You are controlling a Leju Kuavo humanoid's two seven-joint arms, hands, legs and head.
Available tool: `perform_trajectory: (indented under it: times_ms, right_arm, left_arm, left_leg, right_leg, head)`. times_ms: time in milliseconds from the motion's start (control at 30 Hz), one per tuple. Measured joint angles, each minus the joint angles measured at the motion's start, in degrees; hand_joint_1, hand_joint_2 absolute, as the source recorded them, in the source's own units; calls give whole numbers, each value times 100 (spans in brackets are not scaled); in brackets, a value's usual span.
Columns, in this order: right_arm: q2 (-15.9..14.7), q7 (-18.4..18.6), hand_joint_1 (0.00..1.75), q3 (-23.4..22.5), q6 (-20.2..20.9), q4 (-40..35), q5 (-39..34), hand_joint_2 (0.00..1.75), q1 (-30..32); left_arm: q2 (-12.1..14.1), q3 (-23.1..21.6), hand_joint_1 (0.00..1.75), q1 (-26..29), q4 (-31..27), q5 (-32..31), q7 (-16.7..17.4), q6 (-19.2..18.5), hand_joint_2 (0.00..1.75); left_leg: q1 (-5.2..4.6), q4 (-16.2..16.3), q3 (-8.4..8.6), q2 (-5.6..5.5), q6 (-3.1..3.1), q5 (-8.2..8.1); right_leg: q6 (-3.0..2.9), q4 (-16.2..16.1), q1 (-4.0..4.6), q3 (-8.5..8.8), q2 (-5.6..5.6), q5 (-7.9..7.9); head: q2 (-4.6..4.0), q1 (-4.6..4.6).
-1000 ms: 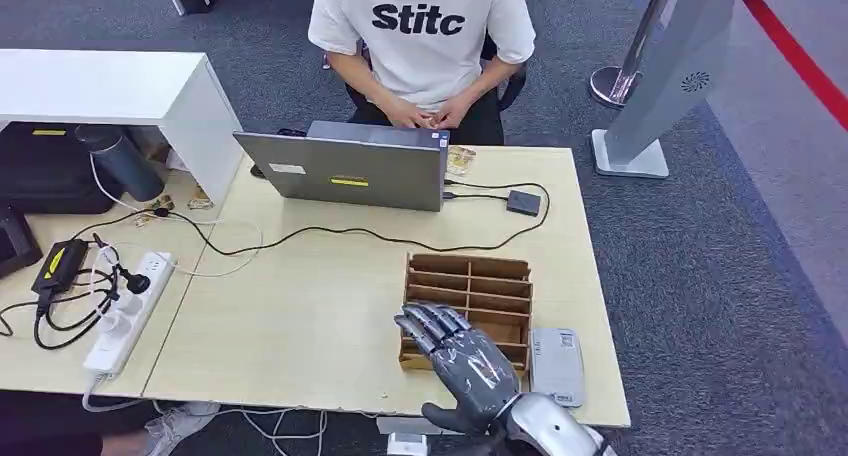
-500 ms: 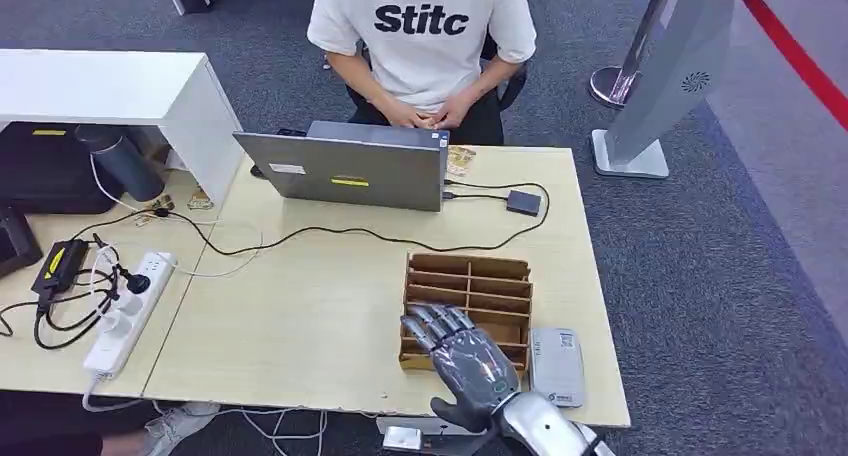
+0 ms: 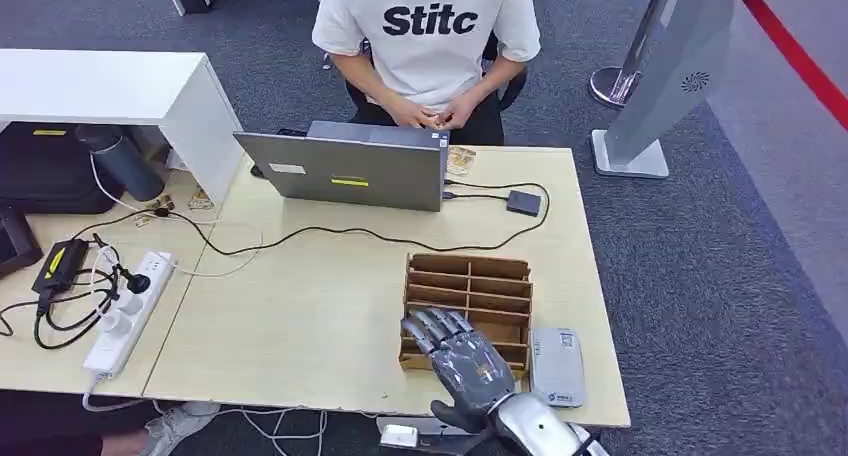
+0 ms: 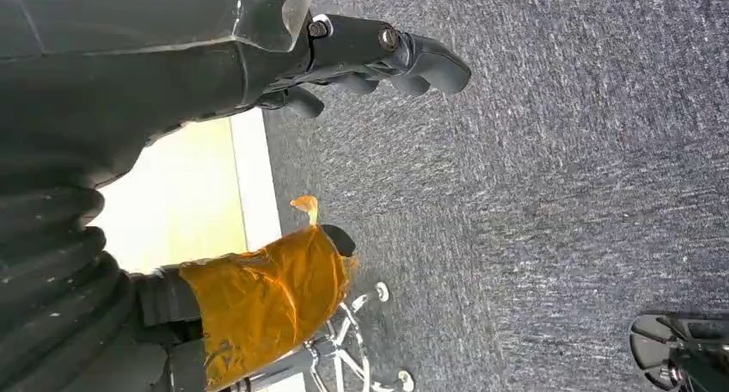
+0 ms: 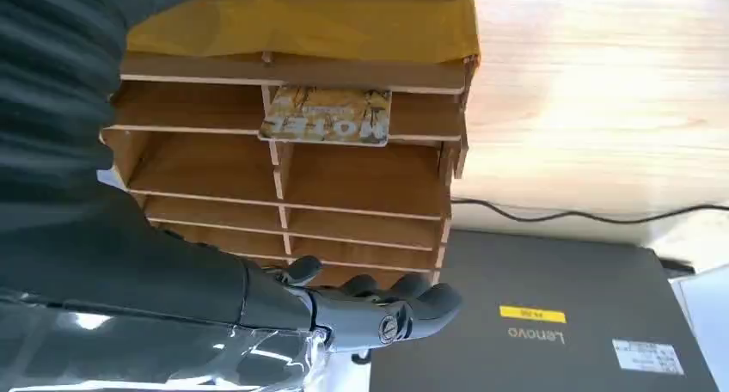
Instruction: Pass the card to the sensor for recognition and then transmit it.
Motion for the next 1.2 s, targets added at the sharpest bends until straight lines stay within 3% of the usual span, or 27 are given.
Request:
perform_trajectory:
  times_ms: [467,1200]
  right_arm:
    - [131,87,0,-28,11,199,293,175,-27]
    - [363,243,0,-494,-70,570,726,175,25]
  left_arm:
    - [4,0,0,-5,0,-28,0,15,175]
    - [2,7,0,-9,0,-83,35,24,175]
  left_leg:
    - [0,0,0,0,0,0]
    - [0,0,1,0,0,0]
  right_leg:
    - [0,0,0,0,0,0]
    - [0,0,0,0,0,0]
  head:
    - [0,2]
    - [0,0]
